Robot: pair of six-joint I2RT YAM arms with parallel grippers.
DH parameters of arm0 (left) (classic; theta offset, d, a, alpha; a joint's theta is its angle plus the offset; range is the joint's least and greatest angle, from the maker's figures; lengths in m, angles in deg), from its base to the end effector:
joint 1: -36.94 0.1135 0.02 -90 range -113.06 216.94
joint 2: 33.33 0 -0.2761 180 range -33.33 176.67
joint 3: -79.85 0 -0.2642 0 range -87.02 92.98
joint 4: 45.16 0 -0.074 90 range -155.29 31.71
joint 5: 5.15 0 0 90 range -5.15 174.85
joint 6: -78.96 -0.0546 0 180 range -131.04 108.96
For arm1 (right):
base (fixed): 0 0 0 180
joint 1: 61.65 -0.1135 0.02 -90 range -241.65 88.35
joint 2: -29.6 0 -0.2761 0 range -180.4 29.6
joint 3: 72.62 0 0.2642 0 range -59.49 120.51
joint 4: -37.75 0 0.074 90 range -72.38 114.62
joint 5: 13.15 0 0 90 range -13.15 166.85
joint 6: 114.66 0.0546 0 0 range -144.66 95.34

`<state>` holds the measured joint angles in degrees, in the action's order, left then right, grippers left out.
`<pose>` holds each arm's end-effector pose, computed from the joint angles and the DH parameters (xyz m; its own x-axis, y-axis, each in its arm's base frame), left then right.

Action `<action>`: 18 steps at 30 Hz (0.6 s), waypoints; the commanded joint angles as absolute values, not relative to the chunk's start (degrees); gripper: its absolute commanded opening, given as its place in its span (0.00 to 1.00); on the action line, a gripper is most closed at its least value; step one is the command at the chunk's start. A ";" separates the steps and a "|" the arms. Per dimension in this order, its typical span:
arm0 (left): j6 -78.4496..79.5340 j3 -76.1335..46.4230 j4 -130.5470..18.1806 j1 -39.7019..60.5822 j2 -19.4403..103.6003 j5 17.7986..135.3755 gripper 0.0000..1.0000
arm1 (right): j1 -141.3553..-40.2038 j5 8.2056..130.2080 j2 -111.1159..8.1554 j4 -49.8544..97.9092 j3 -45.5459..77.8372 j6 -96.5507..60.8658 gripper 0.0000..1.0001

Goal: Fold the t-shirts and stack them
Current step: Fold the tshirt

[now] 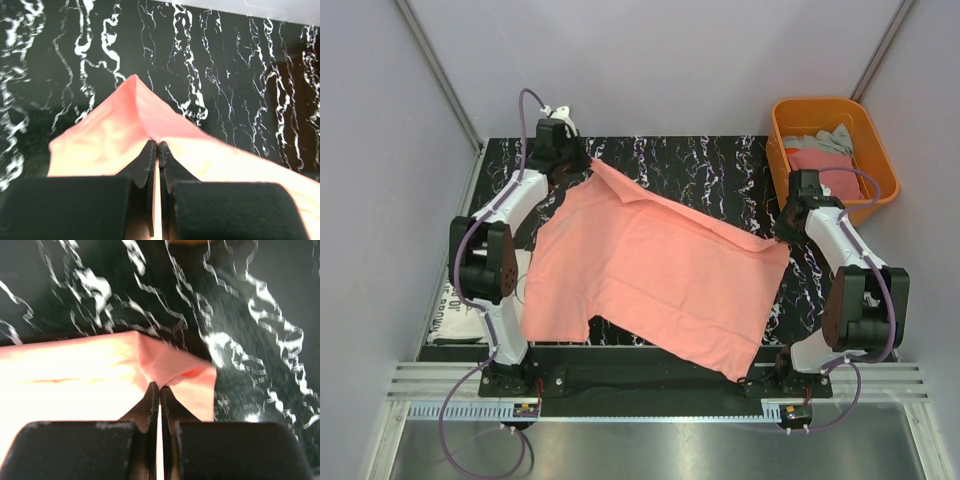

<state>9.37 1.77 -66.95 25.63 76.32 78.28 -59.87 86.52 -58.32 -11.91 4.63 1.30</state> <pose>0.4756 -0.1015 0.2748 -0.5548 -0.2423 -0.7959 0.1056 0.9284 -0.3563 0.3324 -0.0195 0.2294 -0.7311 0.4545 -0.5089 0.4824 0.8718 0.0855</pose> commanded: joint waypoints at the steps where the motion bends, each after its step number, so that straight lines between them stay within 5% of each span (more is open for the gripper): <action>1: 9.53 2.36 -72.07 27.27 71.36 76.15 0.00 | -59.89 84.23 -53.64 -14.75 3.01 2.85 0.00; 18: 10.41 4.47 -89.13 29.82 67.84 76.23 0.00 | -59.72 82.56 -47.83 -20.46 -3.76 4.17 0.00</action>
